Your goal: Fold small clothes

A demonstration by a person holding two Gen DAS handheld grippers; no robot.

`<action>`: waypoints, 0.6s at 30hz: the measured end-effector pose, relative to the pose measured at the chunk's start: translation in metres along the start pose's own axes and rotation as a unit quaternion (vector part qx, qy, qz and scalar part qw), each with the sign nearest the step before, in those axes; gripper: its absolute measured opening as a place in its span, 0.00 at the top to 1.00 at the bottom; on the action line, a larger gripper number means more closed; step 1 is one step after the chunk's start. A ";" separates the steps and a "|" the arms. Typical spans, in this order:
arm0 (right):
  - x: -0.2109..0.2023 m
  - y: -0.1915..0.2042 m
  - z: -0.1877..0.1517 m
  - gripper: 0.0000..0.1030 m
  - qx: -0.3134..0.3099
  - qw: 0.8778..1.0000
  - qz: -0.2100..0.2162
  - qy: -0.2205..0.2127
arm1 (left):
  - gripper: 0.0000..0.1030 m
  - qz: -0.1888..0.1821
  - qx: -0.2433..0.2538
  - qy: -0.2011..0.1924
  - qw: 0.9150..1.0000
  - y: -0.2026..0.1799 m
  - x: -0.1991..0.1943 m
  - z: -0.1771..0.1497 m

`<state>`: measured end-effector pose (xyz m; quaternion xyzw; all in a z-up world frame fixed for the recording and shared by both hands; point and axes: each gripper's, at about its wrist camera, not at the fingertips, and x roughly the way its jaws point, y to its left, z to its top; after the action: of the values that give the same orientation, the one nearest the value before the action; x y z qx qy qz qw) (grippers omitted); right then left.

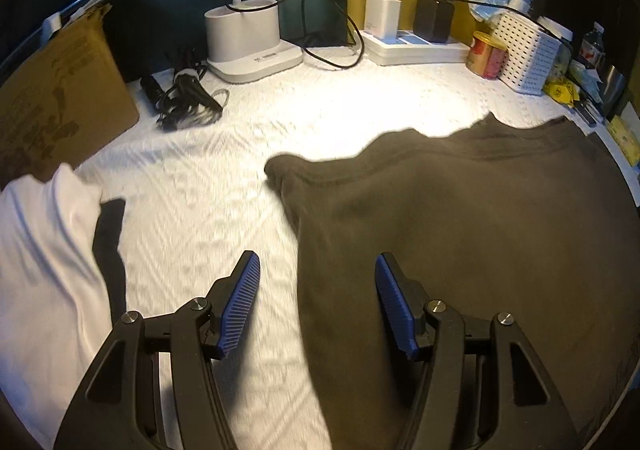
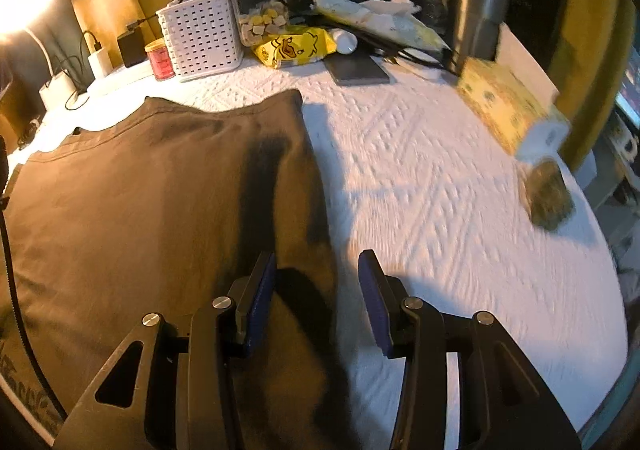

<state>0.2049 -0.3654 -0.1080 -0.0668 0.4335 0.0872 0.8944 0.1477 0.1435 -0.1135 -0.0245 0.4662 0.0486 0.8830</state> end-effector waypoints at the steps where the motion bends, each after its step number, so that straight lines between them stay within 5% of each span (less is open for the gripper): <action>1: 0.004 0.000 0.007 0.56 -0.007 1.000 0.001 -0.001 | 0.42 0.000 0.000 -0.001 1.000 0.001 0.002 0.003; 14: 0.072 0.002 0.089 0.56 -0.028 0.998 0.052 -0.001 | 0.43 -0.014 0.004 -0.015 1.000 0.007 0.032 0.038; 17: 0.083 0.006 0.096 0.57 -0.028 0.998 0.058 -0.003 | 0.64 -0.021 0.019 -0.024 0.999 0.001 0.035 0.043; 18: 0.084 0.008 0.097 0.59 -0.032 0.998 0.057 -0.005 | 0.81 -0.026 0.022 -0.024 0.999 0.000 0.036 0.045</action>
<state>0.3279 -0.3307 -0.1148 -0.0698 0.4293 0.1526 0.8874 0.2045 0.1495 -0.1178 -0.0165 0.4451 0.0158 0.8952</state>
